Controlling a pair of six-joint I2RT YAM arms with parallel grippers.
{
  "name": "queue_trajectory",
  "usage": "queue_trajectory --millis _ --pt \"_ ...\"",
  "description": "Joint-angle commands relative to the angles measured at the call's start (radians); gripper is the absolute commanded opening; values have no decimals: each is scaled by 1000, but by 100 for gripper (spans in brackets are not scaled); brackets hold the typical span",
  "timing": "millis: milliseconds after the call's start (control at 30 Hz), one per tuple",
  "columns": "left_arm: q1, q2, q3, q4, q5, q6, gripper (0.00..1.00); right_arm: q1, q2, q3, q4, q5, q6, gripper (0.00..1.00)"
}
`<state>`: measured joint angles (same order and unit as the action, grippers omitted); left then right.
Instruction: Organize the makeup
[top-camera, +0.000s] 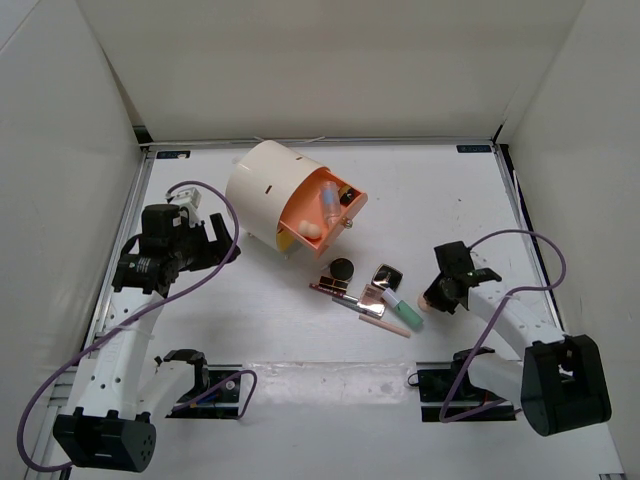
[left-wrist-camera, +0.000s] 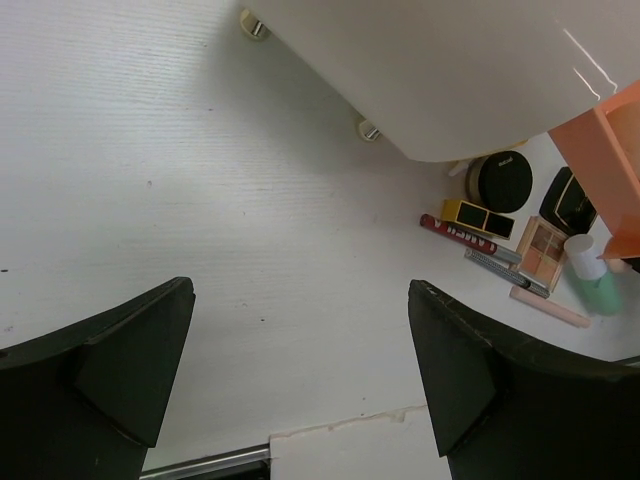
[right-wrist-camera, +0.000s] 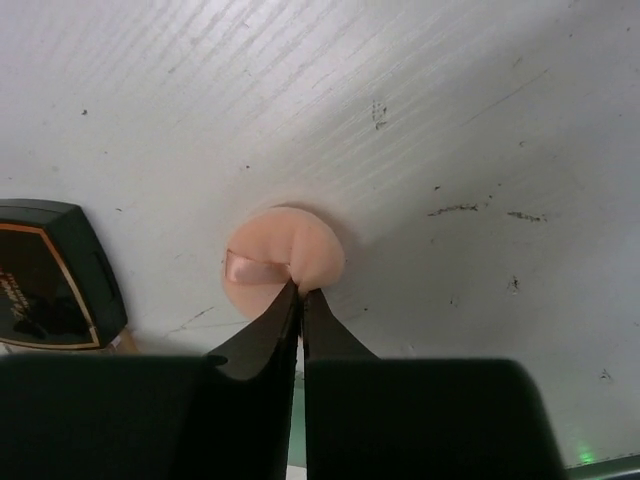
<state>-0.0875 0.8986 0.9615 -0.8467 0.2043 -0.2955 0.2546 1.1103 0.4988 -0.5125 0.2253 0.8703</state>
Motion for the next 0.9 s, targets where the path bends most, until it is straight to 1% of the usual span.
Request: queue_trajectory --millis 0,33,67,100,133,167,200,233,267,333,367,400,467,600,633,667,767,867 --pt "-3 3 42 0 -20 -7 98 -3 -35 44 6 42 -30 2" --pt "-3 9 51 0 -20 -7 98 -6 -55 75 -9 51 -48 2" --pt "-3 10 54 -5 -20 -10 98 -3 -66 160 -33 51 -91 2" --pt "-3 14 57 3 -20 -10 98 -3 -79 211 -49 51 -109 2" --pt "-3 16 66 6 -20 -10 98 3 -82 260 -52 36 -134 3" --pt "-3 14 68 12 -20 -10 98 15 -83 359 -37 -10 -170 4" --pt "-3 22 69 12 -20 -11 98 27 -79 409 -28 -23 -204 4" --pt "-4 22 78 12 -26 -13 98 61 -55 456 0 -41 -226 5" --pt "-3 22 82 18 -26 -13 98 77 -43 553 9 -78 -266 5" --pt "-3 31 94 24 -26 -19 98 119 -6 636 28 -102 -287 6" --pt "-3 34 98 24 -26 -24 98 159 43 673 40 -124 -300 6" --pt "-3 40 108 28 -26 -30 98 181 68 748 49 -145 -318 6" --pt "-3 59 143 37 -23 -27 98 248 147 806 86 -167 -349 6" --pt "-3 114 219 55 -2 -21 98 336 282 969 101 -201 -424 8" --pt "-3 141 255 61 4 -8 98 347 307 989 101 -246 -432 9" --pt "-3 157 275 55 3 -4 98 377 350 1017 89 -259 -447 9" --pt "-3 221 345 73 23 33 98 414 423 1105 59 -250 -502 16" --pt "-1 292 397 107 23 81 98 420 460 1120 52 -265 -521 25"
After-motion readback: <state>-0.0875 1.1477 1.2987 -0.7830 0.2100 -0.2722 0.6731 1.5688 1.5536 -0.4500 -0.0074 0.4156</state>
